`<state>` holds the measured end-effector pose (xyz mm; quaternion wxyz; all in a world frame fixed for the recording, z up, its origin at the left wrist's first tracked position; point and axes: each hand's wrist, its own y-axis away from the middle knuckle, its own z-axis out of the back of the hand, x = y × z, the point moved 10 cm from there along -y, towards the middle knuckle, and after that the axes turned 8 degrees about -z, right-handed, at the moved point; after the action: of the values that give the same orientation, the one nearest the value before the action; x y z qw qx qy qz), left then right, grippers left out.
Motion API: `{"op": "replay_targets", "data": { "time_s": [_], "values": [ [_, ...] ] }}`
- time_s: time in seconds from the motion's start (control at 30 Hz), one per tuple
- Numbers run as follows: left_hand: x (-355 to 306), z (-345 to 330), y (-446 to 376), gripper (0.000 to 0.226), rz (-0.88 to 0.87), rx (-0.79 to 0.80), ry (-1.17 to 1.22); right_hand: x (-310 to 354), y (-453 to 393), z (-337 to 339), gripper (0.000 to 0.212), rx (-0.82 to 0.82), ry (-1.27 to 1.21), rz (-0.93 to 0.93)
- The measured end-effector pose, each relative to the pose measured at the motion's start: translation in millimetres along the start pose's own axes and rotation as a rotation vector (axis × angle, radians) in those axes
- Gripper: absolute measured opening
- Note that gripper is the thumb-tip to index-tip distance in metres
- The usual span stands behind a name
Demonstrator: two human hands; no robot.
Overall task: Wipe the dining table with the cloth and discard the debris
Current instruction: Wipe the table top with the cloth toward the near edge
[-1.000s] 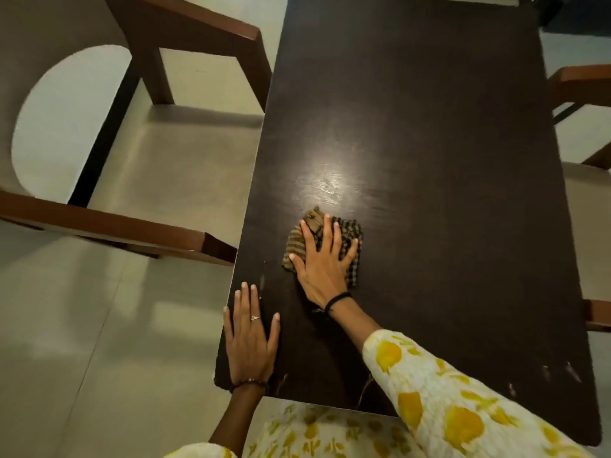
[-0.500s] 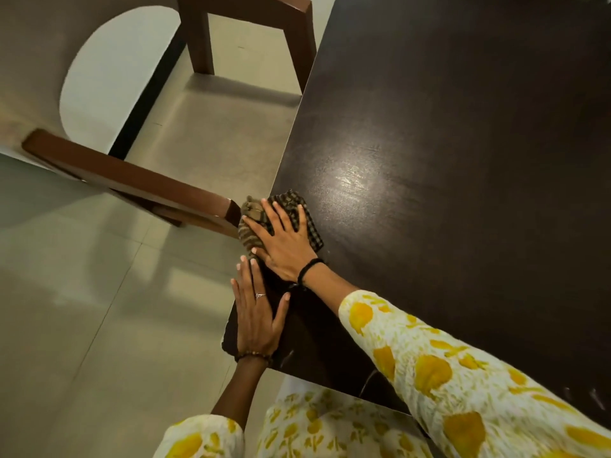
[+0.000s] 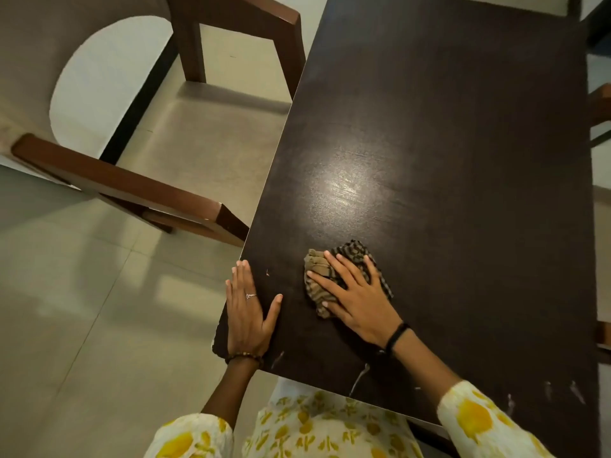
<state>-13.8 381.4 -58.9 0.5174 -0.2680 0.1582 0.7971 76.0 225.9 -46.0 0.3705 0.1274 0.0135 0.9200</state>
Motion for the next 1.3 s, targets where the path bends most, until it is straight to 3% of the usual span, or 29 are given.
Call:
{"op": "replay_targets", "data": {
  "time_s": [0.23, 0.4, 0.67, 0.97, 1.17, 1.3],
  "values": [
    [-0.6, 0.6, 0.1, 0.080, -0.018, -0.008, -0.001, 38.7, -88.0, -4.7, 0.056, 0.051, 0.019, -0.044],
    [-0.8, 8.8, 1.9, 0.077, -0.027, -0.098, 0.098, 81.9, -135.9, -17.4, 0.062, 0.161, 0.046, -0.029],
    [6.0, 12.3, 4.8, 0.075, 0.016, -0.149, 0.159, 84.5, -82.3, -21.4, 0.060, 0.148, 0.063, 0.166],
    [0.0, 6.4, 3.1, 0.082, 0.046, -0.034, 0.022, -5.1, 12.6, -10.2, 0.058, 0.206, 0.088, 0.156],
    [1.0, 5.6, 2.1, 0.078, 0.036, -0.048, 0.053, 16.5, -52.6, 0.0, 0.053, 0.254, -0.053, 0.054],
    [1.7, 7.8, 2.3, 0.076, 0.011, -0.073, 0.076, 64.8, -110.8, -0.7, 0.049, 0.252, -0.091, 0.098]
  ]
}}
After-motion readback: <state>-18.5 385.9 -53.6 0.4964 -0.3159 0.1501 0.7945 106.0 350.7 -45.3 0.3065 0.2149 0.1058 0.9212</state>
